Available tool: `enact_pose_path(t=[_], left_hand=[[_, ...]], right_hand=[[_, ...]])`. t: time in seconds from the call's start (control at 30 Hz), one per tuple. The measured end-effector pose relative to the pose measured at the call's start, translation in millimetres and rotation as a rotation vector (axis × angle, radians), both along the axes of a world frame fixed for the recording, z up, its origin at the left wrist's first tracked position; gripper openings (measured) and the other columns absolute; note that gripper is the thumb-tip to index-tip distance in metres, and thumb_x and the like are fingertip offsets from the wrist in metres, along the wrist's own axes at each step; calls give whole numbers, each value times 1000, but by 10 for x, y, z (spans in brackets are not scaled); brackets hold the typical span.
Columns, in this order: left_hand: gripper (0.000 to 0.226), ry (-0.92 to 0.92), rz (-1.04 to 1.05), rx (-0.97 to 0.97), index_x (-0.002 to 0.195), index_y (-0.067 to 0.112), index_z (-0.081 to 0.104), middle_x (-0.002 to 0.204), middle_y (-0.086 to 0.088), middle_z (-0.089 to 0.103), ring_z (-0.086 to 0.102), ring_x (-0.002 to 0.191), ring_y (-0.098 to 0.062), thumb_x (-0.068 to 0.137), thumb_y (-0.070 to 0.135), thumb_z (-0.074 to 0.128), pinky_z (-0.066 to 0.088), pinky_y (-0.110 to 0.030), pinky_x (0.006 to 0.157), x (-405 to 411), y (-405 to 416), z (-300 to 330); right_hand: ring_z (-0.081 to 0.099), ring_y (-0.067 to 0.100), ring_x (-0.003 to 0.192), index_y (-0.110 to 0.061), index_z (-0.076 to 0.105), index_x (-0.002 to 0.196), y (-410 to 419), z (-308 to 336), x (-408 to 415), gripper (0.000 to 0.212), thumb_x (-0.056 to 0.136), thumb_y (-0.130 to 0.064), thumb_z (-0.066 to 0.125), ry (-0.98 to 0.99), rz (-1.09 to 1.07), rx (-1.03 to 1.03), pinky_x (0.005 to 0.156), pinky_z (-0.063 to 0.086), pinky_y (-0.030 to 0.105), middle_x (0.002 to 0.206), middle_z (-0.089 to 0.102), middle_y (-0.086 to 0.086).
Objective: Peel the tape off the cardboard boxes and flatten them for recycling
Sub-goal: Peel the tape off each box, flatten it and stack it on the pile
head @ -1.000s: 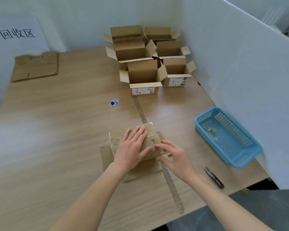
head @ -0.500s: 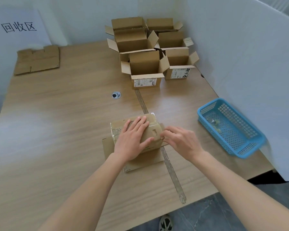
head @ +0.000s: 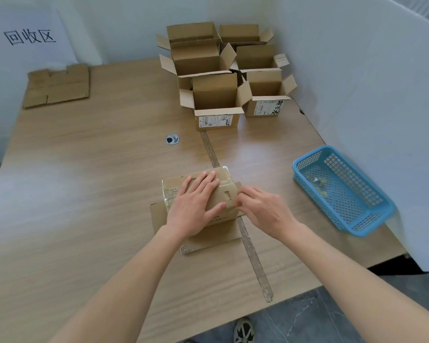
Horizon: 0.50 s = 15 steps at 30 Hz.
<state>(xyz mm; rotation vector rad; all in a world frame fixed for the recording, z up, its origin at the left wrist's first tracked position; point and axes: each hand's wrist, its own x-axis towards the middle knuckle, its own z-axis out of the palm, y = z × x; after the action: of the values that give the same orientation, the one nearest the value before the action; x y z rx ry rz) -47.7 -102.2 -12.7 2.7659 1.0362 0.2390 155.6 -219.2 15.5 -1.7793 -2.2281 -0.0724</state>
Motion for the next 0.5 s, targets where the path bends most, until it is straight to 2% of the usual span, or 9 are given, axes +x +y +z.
enact_pose_path(t=[0.1,0.17,0.23,0.33,0.5], left_hand=[[71,9,5,3,156,28,32,168,12,17,7,155,-5,99,70,28,6,-41,127,4,2,8],[70,11,7,5,157,28,31,168,12,17,6,155,-5,100,69,28,6,-41,127,9,-1,6],[70,14,6,8,157,28,30,169,12,16,5,155,-5,100,69,28,6,-41,127,4,-5,2],[69,6,7,8,157,28,30,169,11,16,4,155,-5,101,68,28,5,-41,127,-1,-2,-2],[69,5,8,7,157,27,32,168,11,17,6,155,-6,101,67,30,6,-42,127,-6,5,-3]], right_hand=[[59,12,88,-22,56,100,-41,-91,-18,33,80,-22,81,7,-30,-27,47,35,20,106,55,-7],[57,15,91,-22,54,104,-19,-138,-70,39,77,-18,82,-2,-38,-30,49,44,25,109,53,-6],[55,17,93,-20,54,104,32,-168,-121,37,79,-13,80,-4,-56,-26,51,52,31,111,50,-4],[56,18,93,-18,55,103,103,-177,-123,30,84,-6,75,22,-62,-15,49,54,37,111,51,-2],[60,18,84,-14,63,97,54,-131,-85,19,85,-14,78,53,12,39,48,51,30,102,58,0]])
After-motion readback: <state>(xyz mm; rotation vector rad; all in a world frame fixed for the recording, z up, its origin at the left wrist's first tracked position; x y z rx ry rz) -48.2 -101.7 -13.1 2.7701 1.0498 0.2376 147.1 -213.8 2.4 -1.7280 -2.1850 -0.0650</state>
